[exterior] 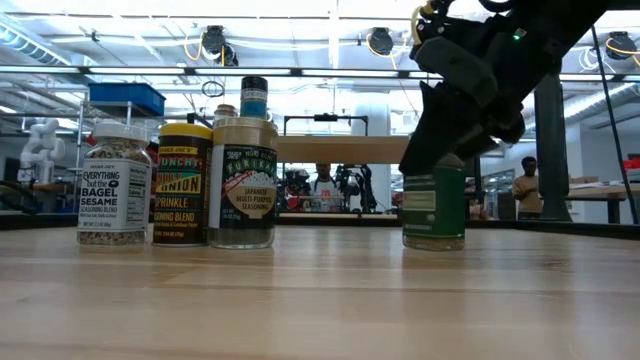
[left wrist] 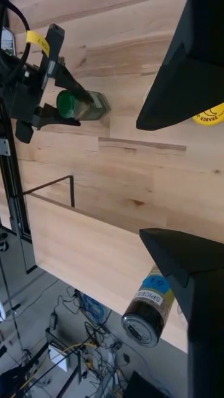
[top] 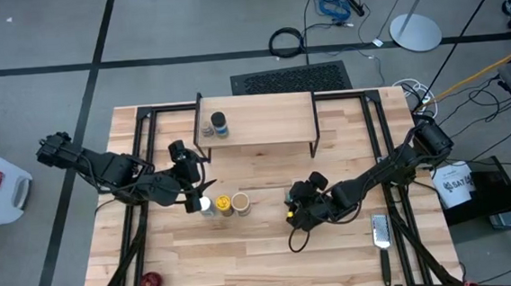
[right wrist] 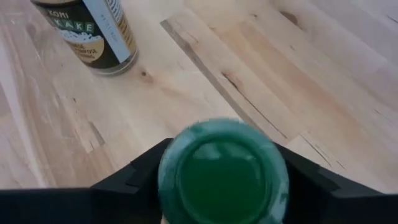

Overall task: Shelf spices
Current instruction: Put the green seasoning bottle on the shelf

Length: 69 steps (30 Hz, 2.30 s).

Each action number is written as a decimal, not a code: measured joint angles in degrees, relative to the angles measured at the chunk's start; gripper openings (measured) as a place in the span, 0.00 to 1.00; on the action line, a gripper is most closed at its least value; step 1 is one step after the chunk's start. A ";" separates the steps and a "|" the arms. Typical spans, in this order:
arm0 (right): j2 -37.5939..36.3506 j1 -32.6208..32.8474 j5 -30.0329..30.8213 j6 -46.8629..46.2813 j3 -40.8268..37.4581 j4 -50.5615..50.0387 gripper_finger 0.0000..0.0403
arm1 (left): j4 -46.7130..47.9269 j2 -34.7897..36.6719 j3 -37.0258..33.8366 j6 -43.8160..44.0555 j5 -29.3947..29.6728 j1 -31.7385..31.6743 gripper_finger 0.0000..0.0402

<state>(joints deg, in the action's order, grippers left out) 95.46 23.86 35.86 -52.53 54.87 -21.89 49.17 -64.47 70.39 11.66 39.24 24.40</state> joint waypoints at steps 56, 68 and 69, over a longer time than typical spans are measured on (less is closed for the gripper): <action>-7.16 -36.95 -35.96 59.32 29.83 3.83 0.48 | -2.12 6.88 0.06 -9.57 5.46 -0.44 0.70; 1.26 -42.48 -44.39 66.73 29.83 7.35 0.48 | -2.19 7.22 0.04 -9.58 6.46 -0.45 0.70; 1.82 -42.75 -44.91 66.80 29.85 7.72 0.48 | -2.19 7.23 0.04 -9.53 6.47 -0.48 0.70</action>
<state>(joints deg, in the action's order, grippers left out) 97.28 -18.90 -9.05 14.27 84.72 -14.16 46.98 -57.23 70.43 2.13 45.71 23.92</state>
